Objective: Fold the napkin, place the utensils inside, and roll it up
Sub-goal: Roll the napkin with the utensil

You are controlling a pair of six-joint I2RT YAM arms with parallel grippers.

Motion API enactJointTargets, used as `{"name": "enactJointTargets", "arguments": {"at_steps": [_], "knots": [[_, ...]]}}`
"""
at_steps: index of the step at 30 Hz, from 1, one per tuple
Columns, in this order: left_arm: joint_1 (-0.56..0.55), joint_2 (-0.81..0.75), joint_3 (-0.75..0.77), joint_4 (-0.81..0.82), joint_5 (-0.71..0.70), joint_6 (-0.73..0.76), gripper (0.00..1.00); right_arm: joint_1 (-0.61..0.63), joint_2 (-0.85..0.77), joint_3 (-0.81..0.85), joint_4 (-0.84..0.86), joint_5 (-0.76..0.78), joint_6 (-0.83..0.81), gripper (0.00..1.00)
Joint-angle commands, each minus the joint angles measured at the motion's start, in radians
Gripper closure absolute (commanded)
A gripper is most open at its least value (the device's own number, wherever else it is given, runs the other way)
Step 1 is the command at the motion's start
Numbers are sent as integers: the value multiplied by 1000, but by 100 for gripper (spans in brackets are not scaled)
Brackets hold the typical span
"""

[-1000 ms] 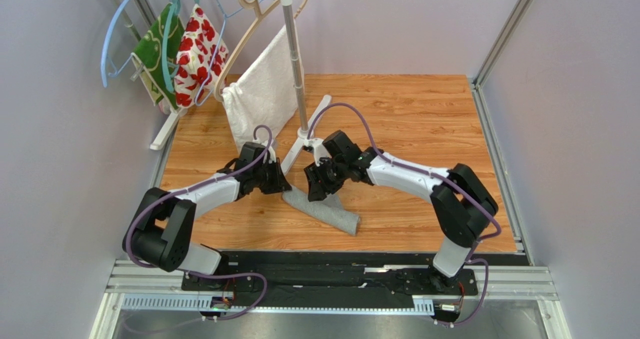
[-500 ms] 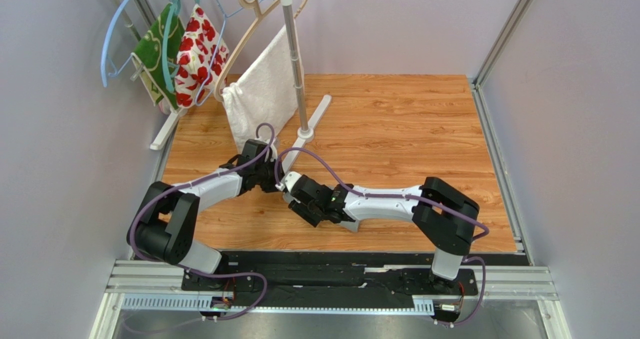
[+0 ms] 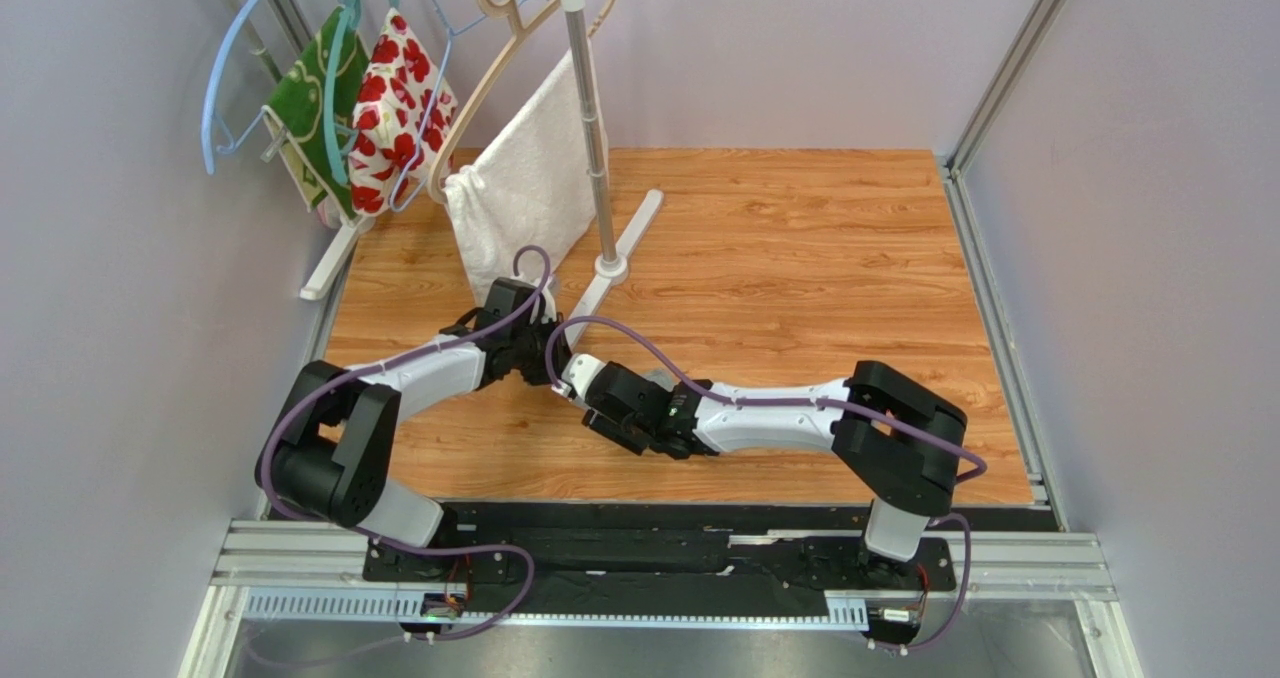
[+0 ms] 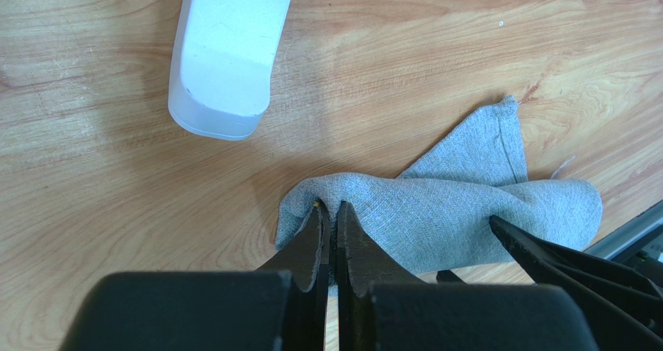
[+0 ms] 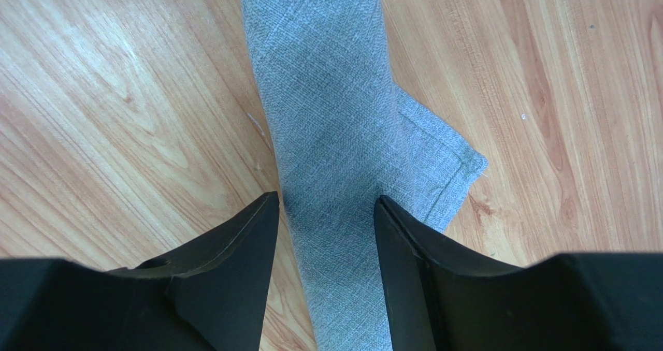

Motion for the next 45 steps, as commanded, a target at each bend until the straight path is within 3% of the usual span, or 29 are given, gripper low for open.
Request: {"name": "enactJointTargets", "arguments": {"at_steps": [1, 4, 7, 11, 14, 21, 29, 45], "knots": [[5, 1, 31, -21, -4, 34, 100, -22, 40, -10, 34, -42, -14, 47], [5, -10, 25, -7, 10, 37, 99, -57, 48, -18, 29, -109, 6, 50], [5, -28, 22, 2, 22, 43, 82, -105, 47, -24, 13, -223, 29, 62], [5, -70, 10, 4, 4, 37, 47, -183, 53, -17, -26, -404, 63, 78], [5, -134, -2, -30, -94, 26, 39, -218, 63, 11, -78, -546, 86, 84], [5, -300, -88, 8, -114, 17, 35, -292, 68, 54, -133, -790, 189, 87], [5, -280, -128, 60, -47, 16, 36, -422, 143, 92, -90, -1048, 313, 89], [5, -154, -159, 232, 38, -21, 39, -516, 297, 118, -7, -1236, 358, 90]]}}
